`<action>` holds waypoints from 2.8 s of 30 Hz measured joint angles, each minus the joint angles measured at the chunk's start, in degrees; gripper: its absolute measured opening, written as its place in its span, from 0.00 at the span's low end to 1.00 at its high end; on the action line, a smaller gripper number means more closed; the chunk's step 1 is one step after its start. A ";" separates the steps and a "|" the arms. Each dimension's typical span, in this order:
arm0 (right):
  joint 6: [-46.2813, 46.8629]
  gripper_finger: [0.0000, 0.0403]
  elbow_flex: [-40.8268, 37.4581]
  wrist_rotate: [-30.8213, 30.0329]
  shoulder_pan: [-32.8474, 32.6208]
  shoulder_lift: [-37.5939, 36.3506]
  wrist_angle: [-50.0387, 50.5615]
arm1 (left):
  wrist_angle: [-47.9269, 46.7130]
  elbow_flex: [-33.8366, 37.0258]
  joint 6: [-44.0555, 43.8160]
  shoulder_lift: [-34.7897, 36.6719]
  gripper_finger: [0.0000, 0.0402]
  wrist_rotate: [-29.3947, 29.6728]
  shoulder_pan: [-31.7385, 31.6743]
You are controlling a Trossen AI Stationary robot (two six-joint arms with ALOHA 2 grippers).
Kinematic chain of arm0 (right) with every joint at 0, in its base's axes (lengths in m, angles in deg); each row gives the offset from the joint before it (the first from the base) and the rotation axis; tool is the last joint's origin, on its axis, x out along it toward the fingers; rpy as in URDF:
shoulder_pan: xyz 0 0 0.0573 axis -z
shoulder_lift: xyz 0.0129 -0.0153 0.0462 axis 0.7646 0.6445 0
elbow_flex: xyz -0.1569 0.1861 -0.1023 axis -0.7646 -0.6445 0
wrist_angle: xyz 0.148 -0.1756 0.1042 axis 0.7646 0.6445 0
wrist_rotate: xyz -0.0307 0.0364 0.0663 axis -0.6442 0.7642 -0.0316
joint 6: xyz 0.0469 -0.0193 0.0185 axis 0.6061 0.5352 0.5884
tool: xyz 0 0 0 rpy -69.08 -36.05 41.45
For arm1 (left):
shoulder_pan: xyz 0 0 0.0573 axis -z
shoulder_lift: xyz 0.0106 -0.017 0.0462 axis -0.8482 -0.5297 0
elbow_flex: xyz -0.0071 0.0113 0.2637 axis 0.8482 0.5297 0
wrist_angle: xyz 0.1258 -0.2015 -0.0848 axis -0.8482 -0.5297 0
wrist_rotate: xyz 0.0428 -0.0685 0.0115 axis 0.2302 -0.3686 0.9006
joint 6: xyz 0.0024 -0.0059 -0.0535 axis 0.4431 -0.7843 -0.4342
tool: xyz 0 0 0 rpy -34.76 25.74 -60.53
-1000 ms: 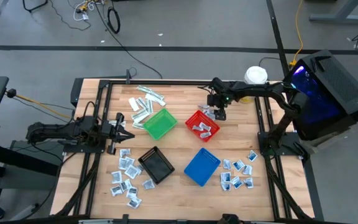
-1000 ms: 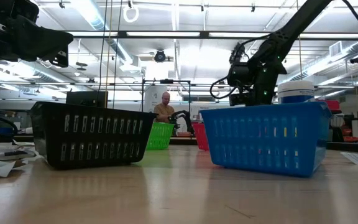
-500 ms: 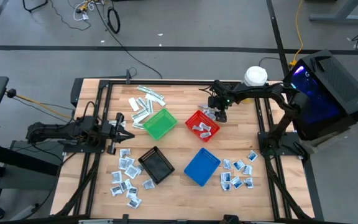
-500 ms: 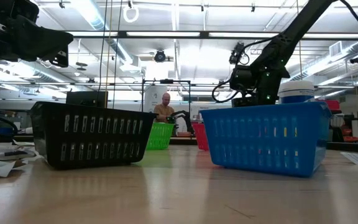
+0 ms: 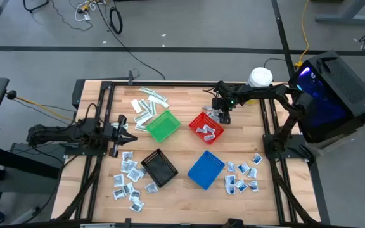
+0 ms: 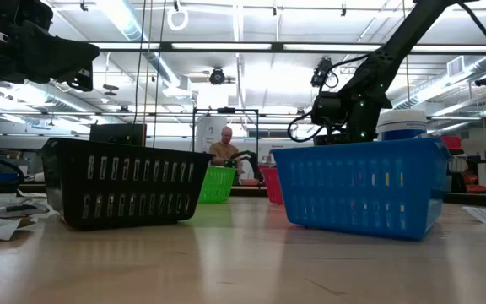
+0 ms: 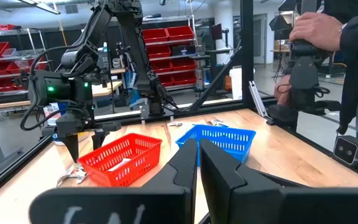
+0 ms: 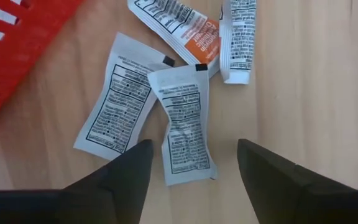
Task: Pick & Place First Aid Supplies
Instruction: Put the orange ointment pack into the red bin
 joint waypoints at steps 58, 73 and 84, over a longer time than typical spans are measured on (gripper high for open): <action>18.96 0.25 5.08 8.16 -11.01 -17.59 5.64 | 0.02 -0.01 -0.01 -0.01 0.06 0.01 0.00; 20.11 0.31 5.55 8.20 -17.35 -15.62 7.86 | 0.02 0.01 -0.01 0.01 0.06 0.01 -0.01; 19.82 0.57 5.55 8.00 -17.38 -15.34 8.48 | 0.00 0.00 -0.01 0.01 0.06 0.01 -0.02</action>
